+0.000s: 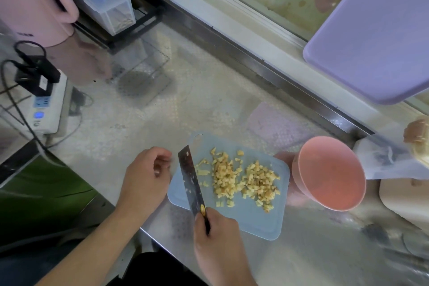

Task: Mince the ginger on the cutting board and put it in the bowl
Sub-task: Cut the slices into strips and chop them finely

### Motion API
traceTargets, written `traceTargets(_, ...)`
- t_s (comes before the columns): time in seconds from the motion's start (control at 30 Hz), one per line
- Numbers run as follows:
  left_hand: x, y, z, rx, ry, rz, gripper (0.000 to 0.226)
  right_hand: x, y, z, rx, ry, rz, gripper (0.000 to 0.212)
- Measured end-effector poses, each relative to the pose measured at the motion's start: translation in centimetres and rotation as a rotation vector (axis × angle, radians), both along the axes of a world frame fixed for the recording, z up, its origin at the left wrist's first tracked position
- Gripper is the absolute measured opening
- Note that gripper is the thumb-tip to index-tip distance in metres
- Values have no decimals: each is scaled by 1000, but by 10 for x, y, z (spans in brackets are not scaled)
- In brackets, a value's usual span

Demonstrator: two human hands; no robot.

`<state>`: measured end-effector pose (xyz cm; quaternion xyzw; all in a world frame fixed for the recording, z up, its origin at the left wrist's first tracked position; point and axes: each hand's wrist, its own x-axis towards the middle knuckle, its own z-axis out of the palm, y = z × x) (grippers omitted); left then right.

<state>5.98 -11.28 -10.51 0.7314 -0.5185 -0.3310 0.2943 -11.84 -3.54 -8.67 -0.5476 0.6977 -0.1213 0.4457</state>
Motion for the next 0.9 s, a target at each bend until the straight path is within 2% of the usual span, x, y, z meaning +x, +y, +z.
traceTargets(0.1, -2, 2, -1, -6, 23, -5, 28, -10, 6, -4, -13, 12, -69, 41)
traceTargets(0.27, 1, -3, 2, 18, 85, 80, 43, -45, 5, 4, -46, 48, -136, 42)
traceTargets(0.37, 14, -1, 2, 131, -15, -130, 46, -51, 4, 7, -58, 64, -108, 44)
traceTargets(0.5, 25, 8, 0, 236, -248, -365, 29, -50, 5, 5, -51, 52, -114, 44)
traceTargets(0.9, 26, 20, -6, 93, -460, -439, 25, -48, 2, 10, -43, 5, -116, 43)
